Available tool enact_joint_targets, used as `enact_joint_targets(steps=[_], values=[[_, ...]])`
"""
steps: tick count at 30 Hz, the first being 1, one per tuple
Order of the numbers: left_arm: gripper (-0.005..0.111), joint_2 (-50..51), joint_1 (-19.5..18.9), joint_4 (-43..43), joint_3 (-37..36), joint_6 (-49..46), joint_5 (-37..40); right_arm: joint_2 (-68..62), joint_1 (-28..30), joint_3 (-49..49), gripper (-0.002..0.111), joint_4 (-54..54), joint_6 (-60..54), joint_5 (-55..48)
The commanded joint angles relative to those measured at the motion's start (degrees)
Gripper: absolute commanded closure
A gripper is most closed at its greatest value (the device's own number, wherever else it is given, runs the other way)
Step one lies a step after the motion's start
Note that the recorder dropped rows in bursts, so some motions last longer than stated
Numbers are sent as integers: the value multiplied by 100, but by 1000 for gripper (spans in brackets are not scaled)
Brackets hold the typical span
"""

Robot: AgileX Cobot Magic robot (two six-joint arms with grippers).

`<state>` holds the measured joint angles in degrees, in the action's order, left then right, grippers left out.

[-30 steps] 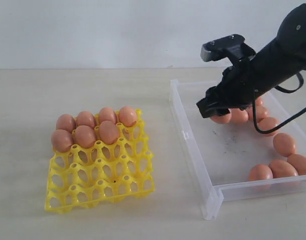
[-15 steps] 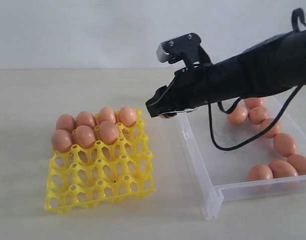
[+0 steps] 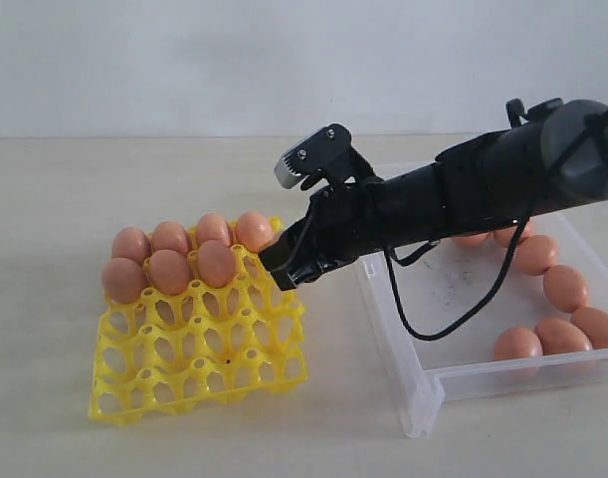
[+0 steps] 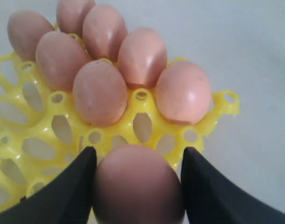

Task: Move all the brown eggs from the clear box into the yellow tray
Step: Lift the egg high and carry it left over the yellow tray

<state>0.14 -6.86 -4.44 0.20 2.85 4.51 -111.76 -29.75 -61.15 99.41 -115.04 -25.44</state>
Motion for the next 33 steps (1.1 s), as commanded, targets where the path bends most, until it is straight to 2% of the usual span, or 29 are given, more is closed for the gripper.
enact_joint_targets(steps=[1, 6, 12, 17, 24, 30, 33], values=[[103, -14, 10, -51, -20, 51, -4, 24, -8, -308, 109, 53, 20, -2], [103, -14, 10, -51, -20, 51, -17, 36, -8, -648, 109, 53, -22, 1024], [103, -14, 10, -51, -20, 51, -17, 342, -8, -682, 109, 53, -244, 2478], [103, -14, 10, -51, -20, 51, -17, 806, -8, -682, 109, 53, -459, 3276], [103, -14, 10, -51, -20, 51, -17, 1413, -8, -682, 109, 53, -698, 5680], [103, -14, 10, -51, -20, 51, -17, 1645, -8, -580, 109, 53, -698, 6703], [103, -14, 10, -51, -20, 51, -17, 1645, -8, -580, 109, -118, -698, 7656]])
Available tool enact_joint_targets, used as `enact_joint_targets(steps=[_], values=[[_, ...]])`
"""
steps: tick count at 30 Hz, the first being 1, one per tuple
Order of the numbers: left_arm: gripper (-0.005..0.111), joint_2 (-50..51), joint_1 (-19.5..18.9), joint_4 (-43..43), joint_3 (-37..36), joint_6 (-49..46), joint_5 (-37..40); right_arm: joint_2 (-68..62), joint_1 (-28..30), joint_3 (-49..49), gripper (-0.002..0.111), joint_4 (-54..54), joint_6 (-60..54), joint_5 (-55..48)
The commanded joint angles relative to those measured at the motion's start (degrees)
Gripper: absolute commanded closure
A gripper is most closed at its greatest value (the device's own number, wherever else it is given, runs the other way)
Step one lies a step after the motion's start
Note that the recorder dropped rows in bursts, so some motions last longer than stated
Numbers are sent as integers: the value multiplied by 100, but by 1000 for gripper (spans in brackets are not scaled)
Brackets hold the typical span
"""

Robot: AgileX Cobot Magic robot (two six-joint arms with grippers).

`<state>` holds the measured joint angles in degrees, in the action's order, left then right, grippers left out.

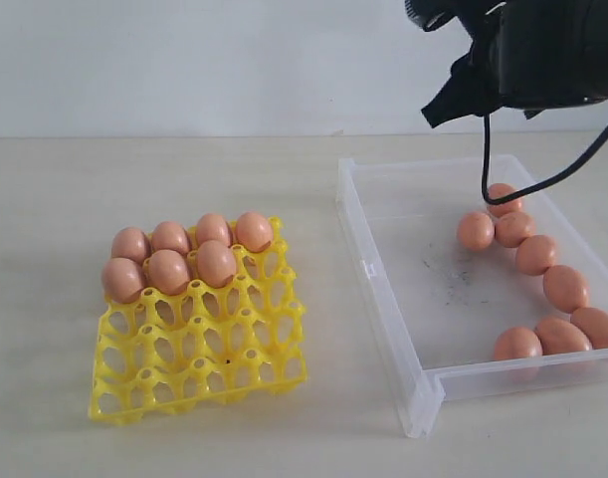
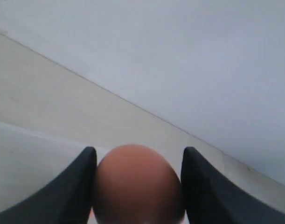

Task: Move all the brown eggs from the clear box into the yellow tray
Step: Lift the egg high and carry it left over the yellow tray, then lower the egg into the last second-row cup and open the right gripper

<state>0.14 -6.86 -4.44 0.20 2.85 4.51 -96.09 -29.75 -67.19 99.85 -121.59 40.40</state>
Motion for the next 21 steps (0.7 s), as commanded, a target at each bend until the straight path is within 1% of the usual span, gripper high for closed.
enact_joint_targets(steps=[1, 2, 3, 5, 6, 7, 9, 11, 12, 13, 15, 16, 17, 19, 21], values=[[103, -14, 10, -51, -20, 51, -17, 77, -8, 24, 109, -260, -43, 1325], [103, -14, 10, -51, -20, 51, -17, 77, -8, 24, 109, -287, -43, 1599], [103, -14, 10, -51, -20, 51, -17, 91, -8, 24, 109, -183, -43, 1537], [103, -14, 10, -51, -20, 51, -17, 159, -8, 39, 109, 9, -23, 744], [103, -14, 10, -51, -20, 51, -17, 212, -43, 92, 109, 9, 354, 129], [103, -14, 10, -51, -20, 51, -17, 225, -78, 92, 109, 9, 594, -221], [103, -14, 10, -51, -20, 51, -17, 344, -89, 92, 109, 9, 1230, -1786], [103, -14, 10, -51, -20, 51, -1, 405, -89, 92, 109, 9, 1478, -3416], [103, -14, 10, -51, -20, 51, -1, 430, -89, 123, 109, 9, 1730, -4040], [103, -14, 10, -51, -20, 51, -9, 453, -89, 162, 109, 9, 1970, -4945], [103, -14, 10, -51, -20, 51, -9, 465, -89, 201, 109, 9, 2537, -6166], [103, -14, 10, -51, -20, 51, -9, 465, -89, 201, 109, -349, 2968, -6613], [103, -14, 10, -51, -20, 51, -9, 465, -89, 201, 109, -820, 3633, -7061], [103, -14, 10, -51, -20, 51, -9, 465, -89, 201, 109, -1630, 4308, -7373], [103, -14, 10, -51, -20, 51, -9, 475, -89, 201, 109, -2526, 4997, -7308]])
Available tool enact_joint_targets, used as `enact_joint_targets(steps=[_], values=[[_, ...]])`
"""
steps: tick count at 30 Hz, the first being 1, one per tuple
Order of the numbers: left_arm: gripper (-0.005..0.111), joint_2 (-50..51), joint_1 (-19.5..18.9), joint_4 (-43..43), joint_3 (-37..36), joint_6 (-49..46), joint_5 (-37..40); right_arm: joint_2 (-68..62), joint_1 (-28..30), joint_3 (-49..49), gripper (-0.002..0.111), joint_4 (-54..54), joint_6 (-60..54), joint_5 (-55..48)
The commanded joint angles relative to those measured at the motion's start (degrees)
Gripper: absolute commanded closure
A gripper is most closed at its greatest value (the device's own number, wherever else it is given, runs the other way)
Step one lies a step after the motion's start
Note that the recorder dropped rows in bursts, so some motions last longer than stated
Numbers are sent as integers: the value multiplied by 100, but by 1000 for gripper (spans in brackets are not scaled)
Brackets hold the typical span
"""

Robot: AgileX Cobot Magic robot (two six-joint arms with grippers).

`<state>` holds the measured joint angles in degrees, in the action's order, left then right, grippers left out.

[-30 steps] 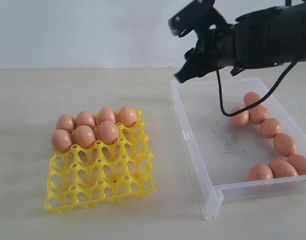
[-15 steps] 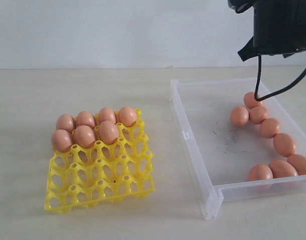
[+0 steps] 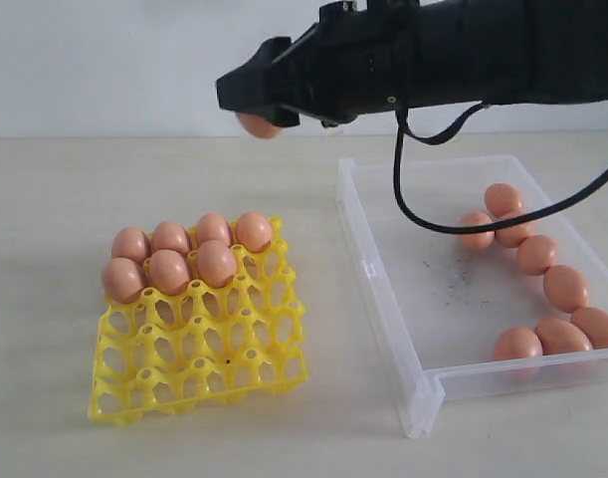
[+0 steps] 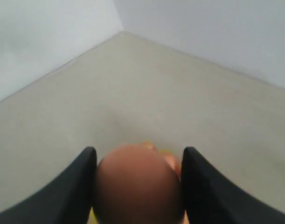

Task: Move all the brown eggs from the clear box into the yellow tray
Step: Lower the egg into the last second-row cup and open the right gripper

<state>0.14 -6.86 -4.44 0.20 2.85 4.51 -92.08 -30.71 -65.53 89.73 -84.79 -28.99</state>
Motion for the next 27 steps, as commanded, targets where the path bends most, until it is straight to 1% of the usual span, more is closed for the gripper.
enact_joint_targets(steps=[1, 3, 4, 6, 7, 8, 10, 13, 17, 18, 20, 24, 27], values=[[103, -14, 10, -51, -20, 51, -9, 74, 7, 36, 109, -2231, 1723, -139], [103, -14, 10, -51, -20, 51, -9, 74, 7, 36, 109, -3352, 2667, 322], [103, -14, 10, -51, -20, 51, -9, 74, 7, 36, 109, -4285, 3408, 573], [103, -14, 10, -51, -20, 51, -9, 74, 7, 36, 109, -5672, 4463, 939], [103, -14, 10, -51, -20, 51, -9, 74, 7, 36, 109, -6391, 5252, 1117], [103, -14, 10, -51, -20, 51, -9, 74, 7, 36, 109, -7058, 5763, 1205], [103, -14, 10, -51, -20, 51, -9, 74, 7, 36, 109, -8183, 6832, 1366], [103, -14, 10, -51, -20, 51, -9, 74, 7, 36, 109, -9415, 7995, 1495], [103, -14, 10, -51, -20, 51, -9, 74, 47, 36, 109, -10649, 9069, 1707], [103, -14, 10, -51, -20, 51, -9, 74, 47, 36, 109, -10839, 9171, 1803], [103, -14, 10, -51, -20, 51, -9, 74, 47, 51, 109, -10825, 9213, 2094], [103, -14, 10, -51, -20, 51, -9, 61, 21, 567, 109, -10796, 9418, 3723], [103, -14, 10, -51, -20, 51, -9, -35, 21, 1165, 109, -10796, 9444, 5548]])
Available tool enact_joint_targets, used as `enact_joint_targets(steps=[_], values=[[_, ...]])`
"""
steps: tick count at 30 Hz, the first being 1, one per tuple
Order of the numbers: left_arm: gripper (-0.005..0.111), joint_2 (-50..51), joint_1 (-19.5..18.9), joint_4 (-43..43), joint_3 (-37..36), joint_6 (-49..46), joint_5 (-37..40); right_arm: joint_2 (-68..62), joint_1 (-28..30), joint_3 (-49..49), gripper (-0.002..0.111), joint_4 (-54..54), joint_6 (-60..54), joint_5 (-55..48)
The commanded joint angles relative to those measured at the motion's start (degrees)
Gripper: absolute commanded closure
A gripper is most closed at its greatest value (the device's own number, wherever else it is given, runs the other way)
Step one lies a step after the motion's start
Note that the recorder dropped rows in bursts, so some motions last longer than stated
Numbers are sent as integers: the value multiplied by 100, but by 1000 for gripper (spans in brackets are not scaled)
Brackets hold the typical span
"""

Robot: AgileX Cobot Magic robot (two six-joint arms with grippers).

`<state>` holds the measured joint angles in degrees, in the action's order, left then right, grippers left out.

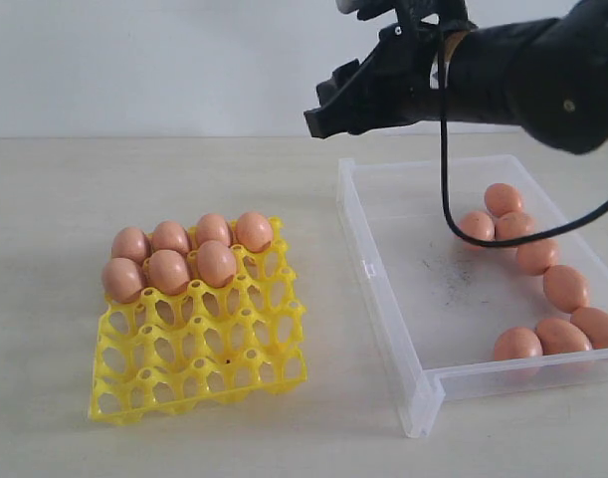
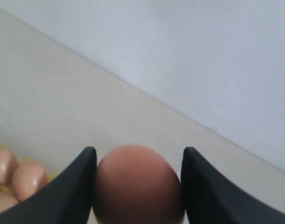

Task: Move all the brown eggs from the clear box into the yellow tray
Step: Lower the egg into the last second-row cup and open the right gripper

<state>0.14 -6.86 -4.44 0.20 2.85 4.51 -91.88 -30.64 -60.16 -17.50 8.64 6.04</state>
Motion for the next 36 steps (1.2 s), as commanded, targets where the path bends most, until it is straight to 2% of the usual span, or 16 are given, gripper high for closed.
enact_joint_targets(steps=[1, 4, 13, 21, 28, 36], values=[[103, -14, 10, -51, -20, 51, -9, -118, 14, 814, 109, -85, 102, 2616], [103, -14, 10, -51, -20, 51, -9, -453, 14, 1135, 109, -105, 195, 3784], [103, -14, 10, -51, -20, 51, -20, -2002, 14, 1082, 109, -766, 1009, 5720], [103, -14, 10, -51, -20, 51, -9, -2948, 14, 219, 109, -2084, 1908, 5627], [103, -14, 10, -51, -20, 51, 4, -3143, 14, 8, 109, -2192, 2080, 4840], [103, -14, 10, -51, -20, 51, -8, -3166, 14, 8, 109, -2400, 2080, 4524]])
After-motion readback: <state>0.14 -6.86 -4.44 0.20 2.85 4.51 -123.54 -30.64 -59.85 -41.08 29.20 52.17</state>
